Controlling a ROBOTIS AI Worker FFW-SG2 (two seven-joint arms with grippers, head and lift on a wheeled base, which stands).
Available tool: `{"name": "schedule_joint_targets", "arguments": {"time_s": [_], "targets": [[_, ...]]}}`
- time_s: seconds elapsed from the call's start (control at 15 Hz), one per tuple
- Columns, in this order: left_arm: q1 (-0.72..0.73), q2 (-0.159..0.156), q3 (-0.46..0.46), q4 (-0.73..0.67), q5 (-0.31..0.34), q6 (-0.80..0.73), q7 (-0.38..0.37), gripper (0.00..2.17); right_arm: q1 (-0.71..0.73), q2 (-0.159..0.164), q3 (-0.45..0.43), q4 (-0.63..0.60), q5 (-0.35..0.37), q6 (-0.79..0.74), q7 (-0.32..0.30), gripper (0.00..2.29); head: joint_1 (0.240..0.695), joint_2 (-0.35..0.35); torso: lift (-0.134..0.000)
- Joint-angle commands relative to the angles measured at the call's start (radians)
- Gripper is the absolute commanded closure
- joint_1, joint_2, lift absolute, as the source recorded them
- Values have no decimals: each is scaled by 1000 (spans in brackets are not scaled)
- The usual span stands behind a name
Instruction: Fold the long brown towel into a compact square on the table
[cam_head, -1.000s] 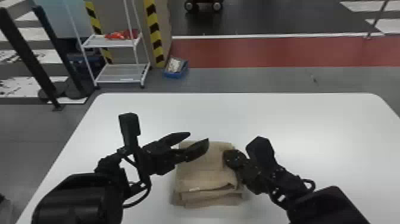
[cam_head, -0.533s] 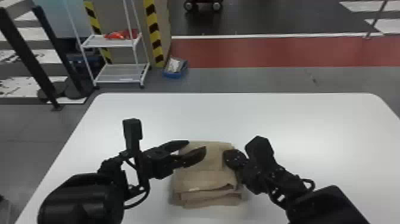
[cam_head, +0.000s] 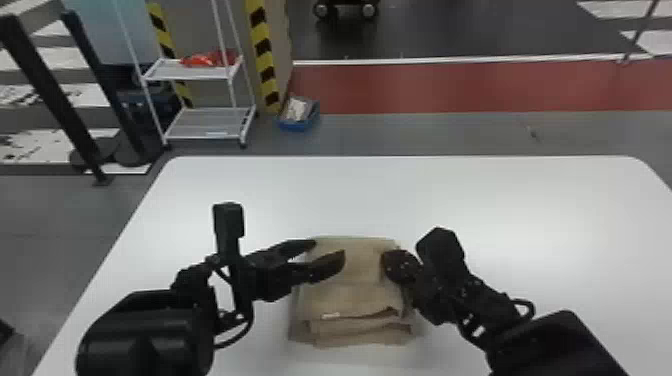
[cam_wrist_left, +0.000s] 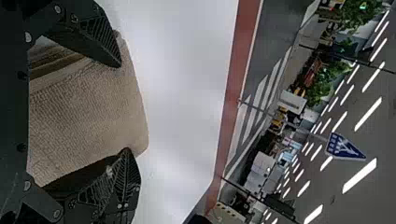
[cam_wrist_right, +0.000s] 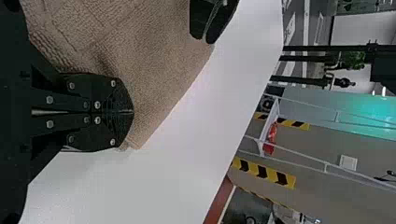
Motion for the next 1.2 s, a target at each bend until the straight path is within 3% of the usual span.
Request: {"name": "schedule_joint_targets", "arguments": {"time_s": [0.0,0.53,0.8,0.87,1.0,1.07,1.13], "targets": [[-4,0,-6,12,-8,0,0,215,-17,2,-2,1,11,25,3,2135,695,88,-123],[-5,-5,-8,18,-17,0,12,215,-61,2,-2,20,25,52,8,2135,695,73,-123],[10,-5,40,-28,9,3,27,208,2,2,-10,-107,-11,46,14,2071,695,76,-123],[26,-5,52,-64,24,6,44,205,20,2,-11,-151,-40,46,13,1717,695,89,-123],[65,-6,89,-136,72,3,95,194,60,2,-19,-225,-92,21,-23,461,695,108,-123],[87,-8,107,-171,98,3,123,188,92,2,-20,-253,-109,-58,-78,60,695,115,-123],[116,-11,136,-211,134,-9,164,174,128,2,-20,-266,-113,-199,-155,43,695,132,-123]]}}
